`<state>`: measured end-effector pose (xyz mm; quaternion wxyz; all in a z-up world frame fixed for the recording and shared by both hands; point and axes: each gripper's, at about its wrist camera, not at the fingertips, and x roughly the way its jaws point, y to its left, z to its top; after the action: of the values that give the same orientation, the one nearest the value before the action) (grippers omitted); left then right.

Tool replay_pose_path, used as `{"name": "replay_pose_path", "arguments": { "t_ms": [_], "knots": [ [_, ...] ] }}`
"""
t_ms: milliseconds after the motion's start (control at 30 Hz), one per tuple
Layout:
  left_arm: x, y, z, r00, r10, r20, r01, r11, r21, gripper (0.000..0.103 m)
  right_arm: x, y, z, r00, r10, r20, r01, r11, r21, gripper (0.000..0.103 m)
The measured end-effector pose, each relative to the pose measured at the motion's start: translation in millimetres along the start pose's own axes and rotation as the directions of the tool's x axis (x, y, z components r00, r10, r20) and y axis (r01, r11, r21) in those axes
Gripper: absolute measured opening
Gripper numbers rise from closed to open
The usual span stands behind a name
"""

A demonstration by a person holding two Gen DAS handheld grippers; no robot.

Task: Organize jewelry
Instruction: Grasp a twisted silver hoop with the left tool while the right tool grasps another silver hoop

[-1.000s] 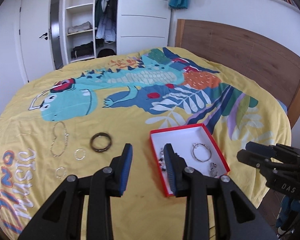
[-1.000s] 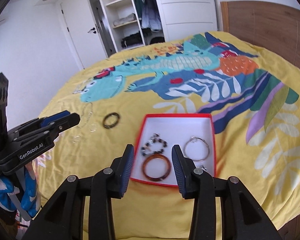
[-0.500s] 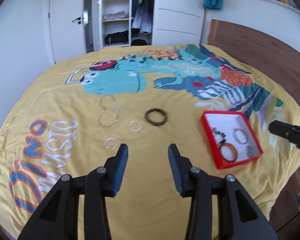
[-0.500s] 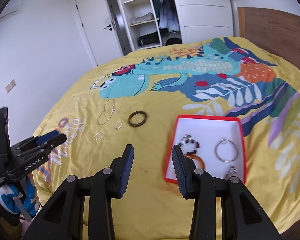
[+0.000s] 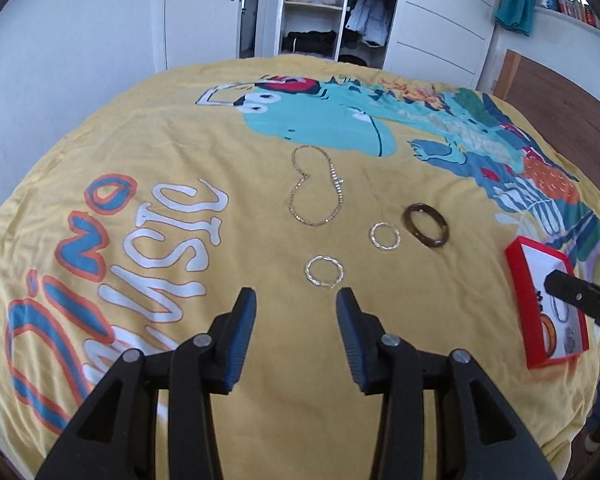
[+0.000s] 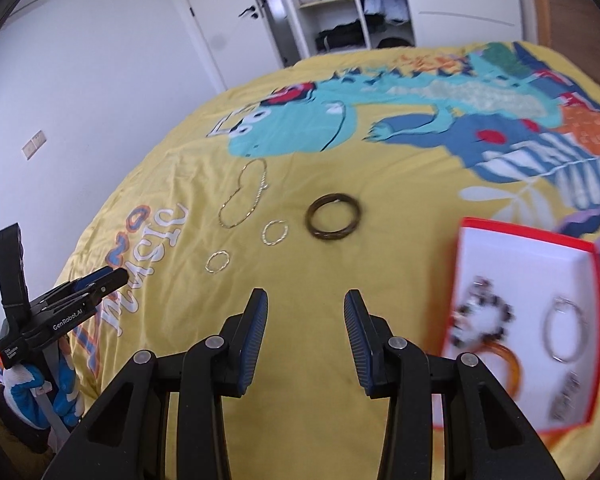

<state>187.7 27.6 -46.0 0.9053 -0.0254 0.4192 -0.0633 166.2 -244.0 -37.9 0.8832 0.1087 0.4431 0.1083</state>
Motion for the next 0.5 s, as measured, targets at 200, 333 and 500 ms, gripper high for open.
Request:
{"name": "replay_pose_path", "arguments": {
  "t_ms": [200, 333, 500],
  "knots": [
    [51, 0, 1, 0.998, -0.014, -0.058, 0.013, 1.000, -0.025, 0.040, 56, 6, 11, 0.998, 0.042, -0.041, -0.042, 0.999, 0.001, 0.040],
    [74, 1, 5, 0.997, -0.021, -0.073, 0.018, 0.999, -0.039, 0.040, 90, 14, 20, 0.996, 0.070, -0.060, -0.070, 0.998, 0.005, 0.040],
    [99, -1, 9, 0.995, -0.039, -0.090, 0.036, 0.999, -0.036, 0.040, 129, 19, 27, 0.993, 0.090, -0.079, -0.088, 0.996, 0.023, 0.040]
  ]
}}
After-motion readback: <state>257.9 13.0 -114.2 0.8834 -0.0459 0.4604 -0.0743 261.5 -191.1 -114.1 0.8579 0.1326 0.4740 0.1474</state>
